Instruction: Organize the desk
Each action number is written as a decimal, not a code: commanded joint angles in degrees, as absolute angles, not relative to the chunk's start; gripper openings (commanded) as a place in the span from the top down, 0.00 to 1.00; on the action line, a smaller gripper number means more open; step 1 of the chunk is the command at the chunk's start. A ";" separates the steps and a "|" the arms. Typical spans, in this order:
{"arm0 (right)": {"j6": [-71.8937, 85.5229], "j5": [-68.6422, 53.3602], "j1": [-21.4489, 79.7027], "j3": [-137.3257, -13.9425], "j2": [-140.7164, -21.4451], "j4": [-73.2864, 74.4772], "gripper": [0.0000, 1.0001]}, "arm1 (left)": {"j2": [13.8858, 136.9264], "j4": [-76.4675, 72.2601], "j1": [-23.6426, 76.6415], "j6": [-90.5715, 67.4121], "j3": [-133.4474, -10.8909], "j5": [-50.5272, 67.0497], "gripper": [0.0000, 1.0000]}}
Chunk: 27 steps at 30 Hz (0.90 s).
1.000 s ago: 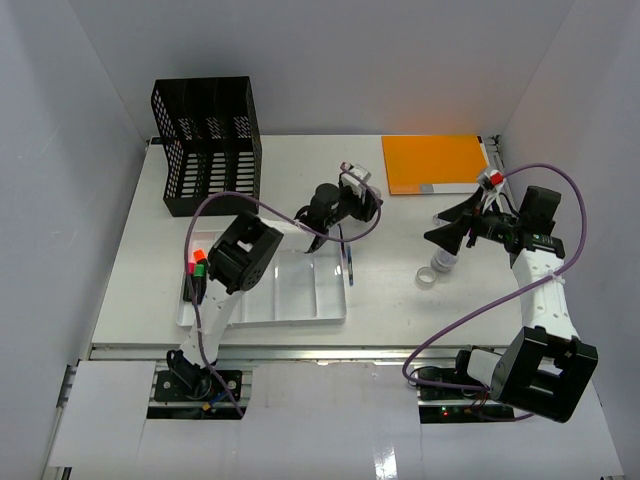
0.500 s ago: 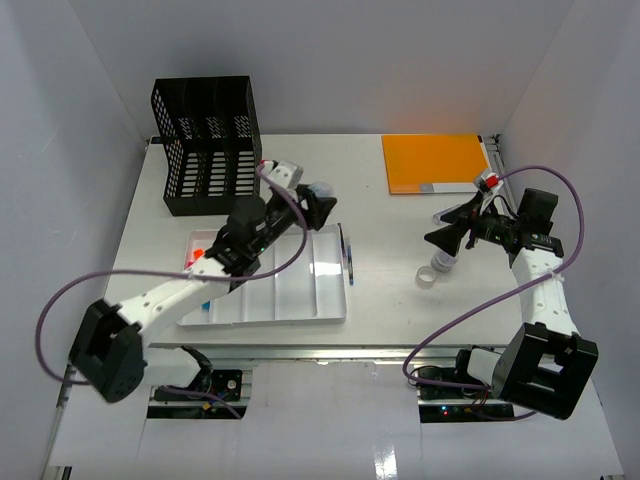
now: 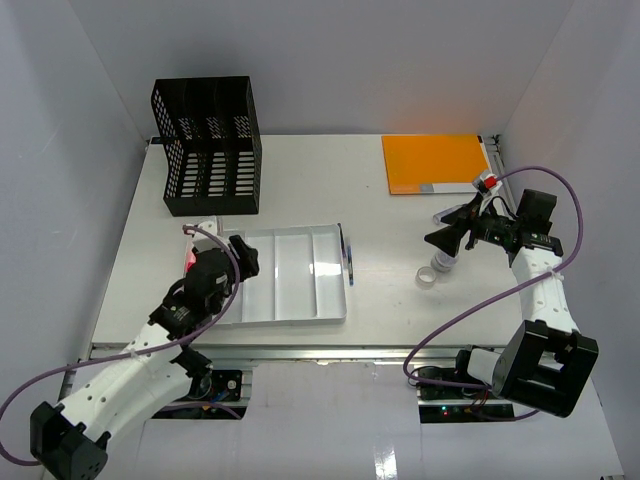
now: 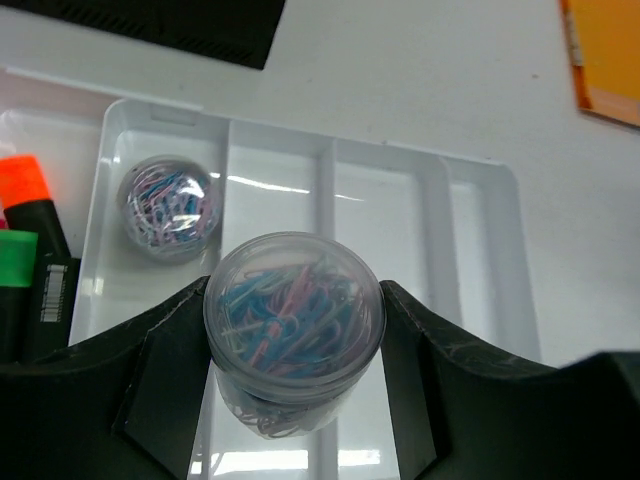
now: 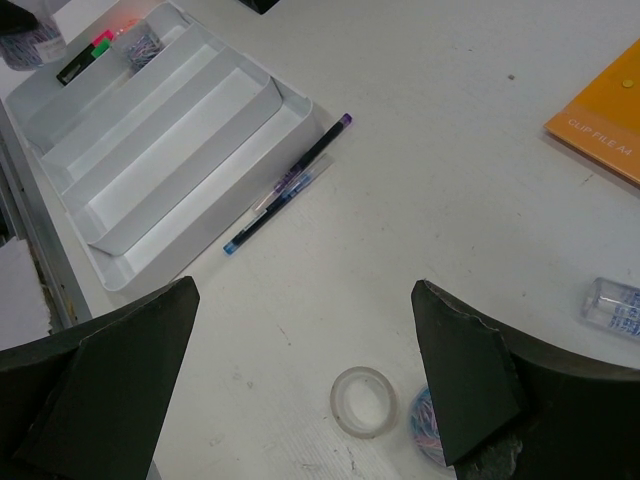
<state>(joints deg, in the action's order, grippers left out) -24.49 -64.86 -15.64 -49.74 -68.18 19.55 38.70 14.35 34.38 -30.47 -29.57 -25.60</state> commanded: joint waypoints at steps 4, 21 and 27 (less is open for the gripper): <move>-25.40 -65.04 -15.47 -49.22 -68.72 19.34 0.07 | 46.60 8.36 27.70 -36.34 -23.74 -29.75 1.00; -26.10 -64.63 -15.47 -49.39 -69.38 19.69 0.07 | 63.74 -14.39 21.00 -27.17 -23.38 -29.42 1.00; -26.29 -64.77 -15.47 -49.31 -69.61 19.87 0.06 | 66.64 -18.28 19.77 -24.97 -23.91 -28.97 0.87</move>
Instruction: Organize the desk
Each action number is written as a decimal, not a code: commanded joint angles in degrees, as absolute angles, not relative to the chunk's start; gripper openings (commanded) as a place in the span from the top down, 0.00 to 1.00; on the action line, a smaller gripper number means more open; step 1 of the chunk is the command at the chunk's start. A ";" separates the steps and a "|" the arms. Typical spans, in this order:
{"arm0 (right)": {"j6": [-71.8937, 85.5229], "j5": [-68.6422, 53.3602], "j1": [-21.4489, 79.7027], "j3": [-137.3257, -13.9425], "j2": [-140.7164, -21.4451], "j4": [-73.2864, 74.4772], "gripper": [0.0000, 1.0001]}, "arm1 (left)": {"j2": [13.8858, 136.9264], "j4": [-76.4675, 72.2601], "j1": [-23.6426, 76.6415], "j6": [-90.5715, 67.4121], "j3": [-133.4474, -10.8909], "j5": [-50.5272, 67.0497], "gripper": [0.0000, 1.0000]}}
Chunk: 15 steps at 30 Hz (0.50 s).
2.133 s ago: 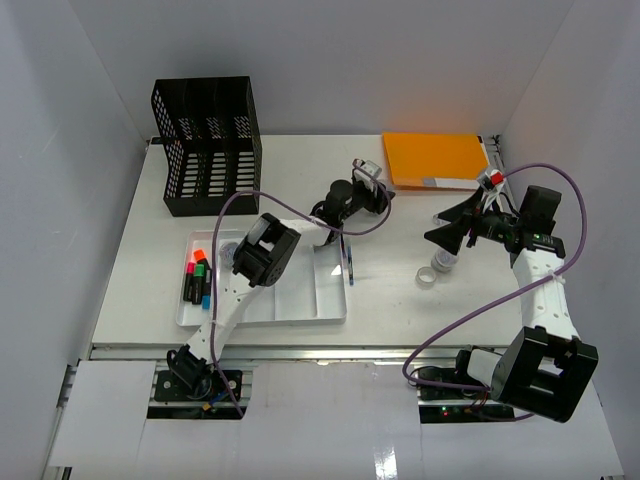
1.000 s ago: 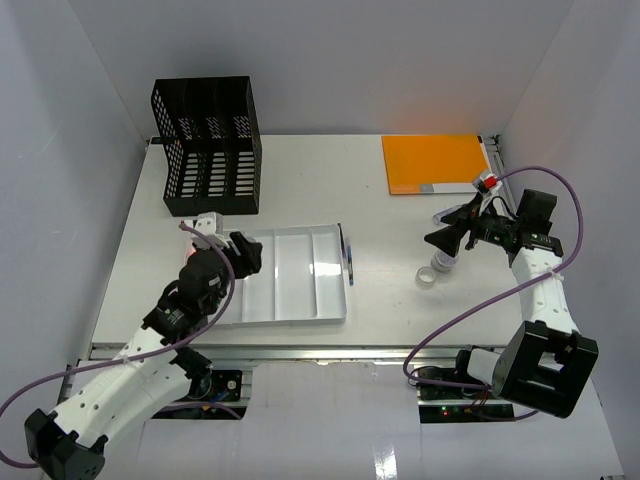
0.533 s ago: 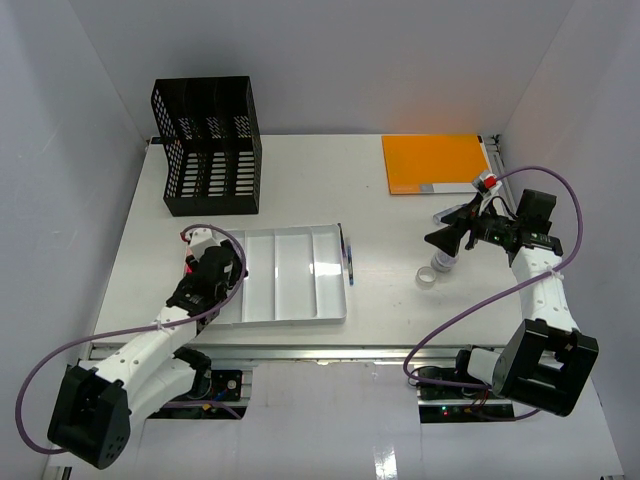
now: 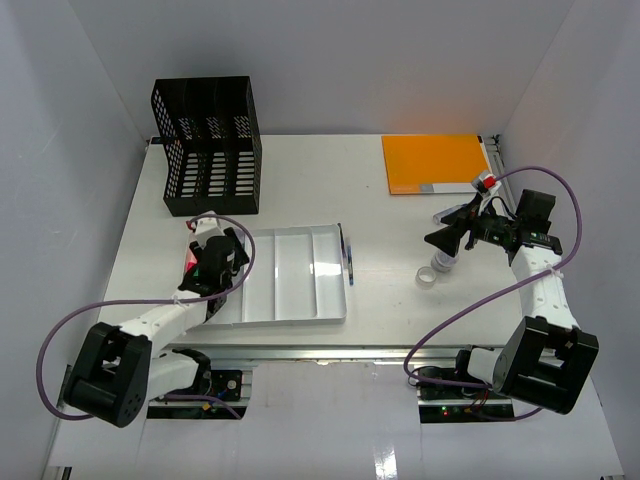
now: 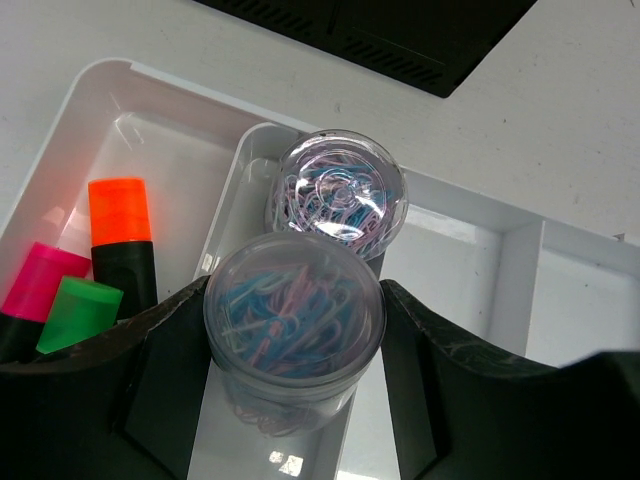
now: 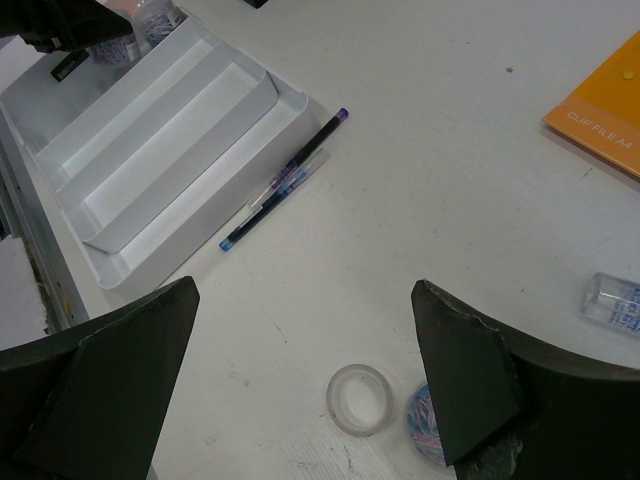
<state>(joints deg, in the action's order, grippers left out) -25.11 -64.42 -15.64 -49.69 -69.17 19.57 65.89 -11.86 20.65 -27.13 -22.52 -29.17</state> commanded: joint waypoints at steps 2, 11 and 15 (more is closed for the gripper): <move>-26.45 -64.69 -15.47 -49.39 -69.61 19.95 0.07 | 67.03 -18.14 19.57 -25.28 -24.11 -28.13 0.71; -27.02 -64.41 -15.47 -49.31 -69.77 20.34 0.07 | 61.61 -12.56 19.60 -26.98 -23.68 -23.17 0.02; -28.46 -63.90 -15.49 -49.46 -69.78 21.54 0.07 | 57.61 -8.40 19.51 -27.18 -24.80 -20.78 0.02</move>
<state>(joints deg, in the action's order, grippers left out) -26.22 -64.28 -15.64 -49.69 -69.62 19.96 62.55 -12.22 19.75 -26.58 -22.56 -24.19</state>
